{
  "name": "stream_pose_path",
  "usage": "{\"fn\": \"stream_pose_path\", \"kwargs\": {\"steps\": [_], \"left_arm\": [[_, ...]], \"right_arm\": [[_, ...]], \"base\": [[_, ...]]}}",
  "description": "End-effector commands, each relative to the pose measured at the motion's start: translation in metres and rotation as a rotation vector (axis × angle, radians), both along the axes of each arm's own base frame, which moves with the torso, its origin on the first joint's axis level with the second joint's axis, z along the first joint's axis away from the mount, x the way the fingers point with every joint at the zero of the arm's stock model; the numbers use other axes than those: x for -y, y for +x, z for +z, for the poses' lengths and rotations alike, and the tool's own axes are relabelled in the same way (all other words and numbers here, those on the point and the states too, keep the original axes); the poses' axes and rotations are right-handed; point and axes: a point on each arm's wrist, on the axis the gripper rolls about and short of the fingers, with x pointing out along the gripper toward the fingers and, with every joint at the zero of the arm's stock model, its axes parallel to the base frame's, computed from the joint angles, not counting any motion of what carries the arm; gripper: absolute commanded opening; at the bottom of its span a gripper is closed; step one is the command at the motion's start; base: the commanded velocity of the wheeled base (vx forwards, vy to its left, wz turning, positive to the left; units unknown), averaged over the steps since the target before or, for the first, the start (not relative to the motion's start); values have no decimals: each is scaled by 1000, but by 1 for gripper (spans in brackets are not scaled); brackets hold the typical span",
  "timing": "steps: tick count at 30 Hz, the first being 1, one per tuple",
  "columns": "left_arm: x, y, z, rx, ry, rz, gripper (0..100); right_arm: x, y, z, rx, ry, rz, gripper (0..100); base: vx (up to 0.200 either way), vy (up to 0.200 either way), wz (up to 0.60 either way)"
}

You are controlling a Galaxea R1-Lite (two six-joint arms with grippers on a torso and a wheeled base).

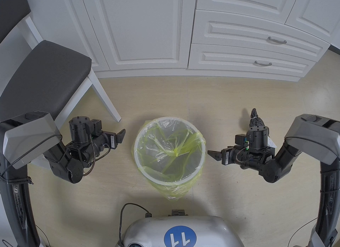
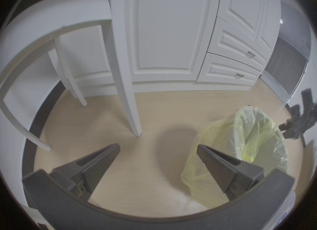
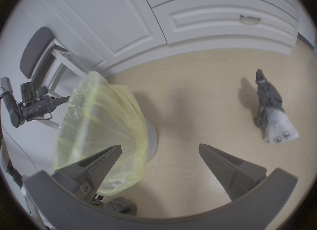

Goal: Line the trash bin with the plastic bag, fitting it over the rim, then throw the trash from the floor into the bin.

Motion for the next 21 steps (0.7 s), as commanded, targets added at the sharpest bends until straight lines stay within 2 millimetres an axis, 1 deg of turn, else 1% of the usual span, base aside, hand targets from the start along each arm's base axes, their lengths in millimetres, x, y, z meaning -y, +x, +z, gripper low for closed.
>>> {"fn": "stream_pose_path", "kwargs": {"steps": [1,3,5,7,8,11,14,16,17,20,21], "left_arm": [[0,-3,20,84,53,58,100],[1,-6,26,105,49,51,100],[5,-16,33,130,49,31,100],[8,-21,39,161,44,19,100],[11,-23,41,177,44,7,100],[16,-34,49,218,43,-17,100],[17,-49,59,282,43,-94,100],[17,-49,59,282,43,-94,100],[14,-66,69,349,31,-178,100],[11,-83,82,372,17,-263,100],[11,-83,82,372,17,-263,100]], "right_arm": [[7,-42,70,133,-27,43,100],[11,-49,77,160,-61,48,100],[23,-69,92,235,-188,36,100],[25,-74,95,256,-220,33,100],[31,-91,106,305,-294,21,100],[35,-114,120,363,-344,37,100],[41,-134,128,411,-400,56,100],[41,-134,128,411,-400,56,100],[45,-143,132,447,-448,73,100],[47,-148,133,477,-460,69,100],[47,-148,133,477,-460,69,100]], "base": [[0,0,0],[0,0,0],[0,0,0],[0,0,0],[0,0,0],[0,0,0],[0,0,0],[0,0,0],[0,0,0],[0,0,0],[0,0,0]]}}
